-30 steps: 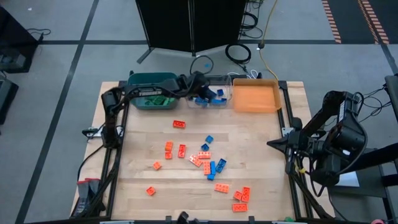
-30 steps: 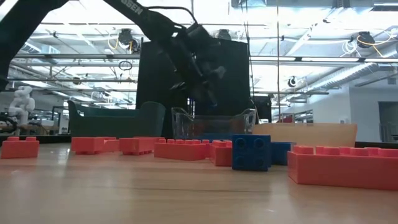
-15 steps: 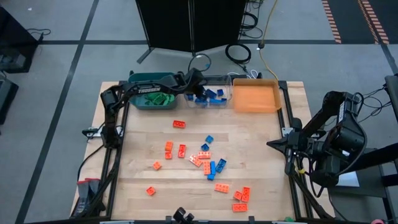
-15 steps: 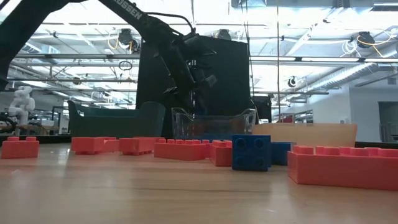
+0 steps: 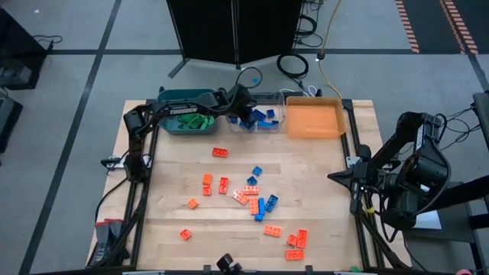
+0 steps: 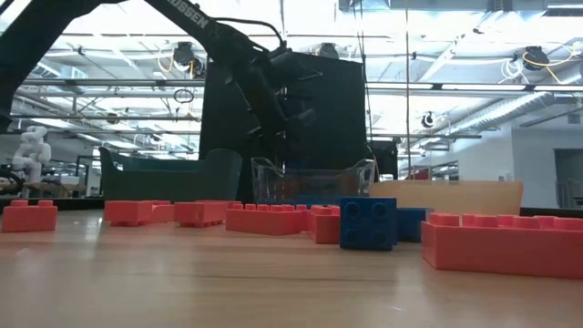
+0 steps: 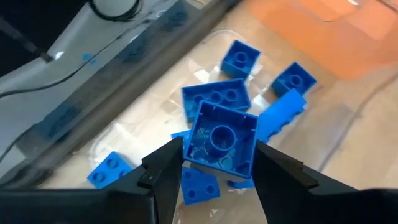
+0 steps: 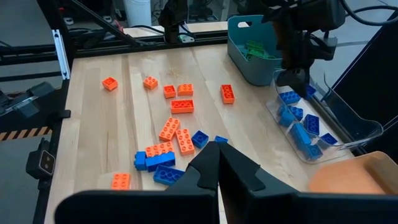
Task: Sort blocks
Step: Put the blue game piece into the transparent bin
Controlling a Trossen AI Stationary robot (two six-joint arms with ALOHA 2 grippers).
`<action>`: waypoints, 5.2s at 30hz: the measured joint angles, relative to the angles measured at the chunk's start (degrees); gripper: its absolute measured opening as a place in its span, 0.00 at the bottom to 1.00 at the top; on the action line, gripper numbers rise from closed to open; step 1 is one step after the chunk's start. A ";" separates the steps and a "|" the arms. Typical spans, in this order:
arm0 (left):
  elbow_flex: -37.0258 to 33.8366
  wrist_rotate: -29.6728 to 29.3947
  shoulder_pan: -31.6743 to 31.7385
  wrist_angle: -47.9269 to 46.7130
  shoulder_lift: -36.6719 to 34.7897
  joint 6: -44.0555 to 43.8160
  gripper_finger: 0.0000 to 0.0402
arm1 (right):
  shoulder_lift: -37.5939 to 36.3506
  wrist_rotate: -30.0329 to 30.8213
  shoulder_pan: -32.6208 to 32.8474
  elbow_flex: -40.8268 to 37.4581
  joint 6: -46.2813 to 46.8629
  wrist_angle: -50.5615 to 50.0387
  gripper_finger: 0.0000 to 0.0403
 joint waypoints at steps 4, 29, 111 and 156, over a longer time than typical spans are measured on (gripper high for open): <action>0.00 2.18 0.00 0.60 0.00 3.18 0.46 | 0.00 0.00 0.00 0.00 -0.11 -0.05 0.00; 1.29 21.92 -1.60 -4.50 -1.63 1.20 0.75 | 0.02 0.00 0.00 0.00 -0.02 -0.50 0.00; 0.98 -4.83 -17.65 6.27 -7.66 24.70 0.36 | 0.00 0.09 0.00 0.00 2.56 -1.27 0.00; 3.81 14.84 1.99 1.86 -0.22 3.28 0.60 | 0.00 0.09 0.00 0.00 2.58 -1.03 0.00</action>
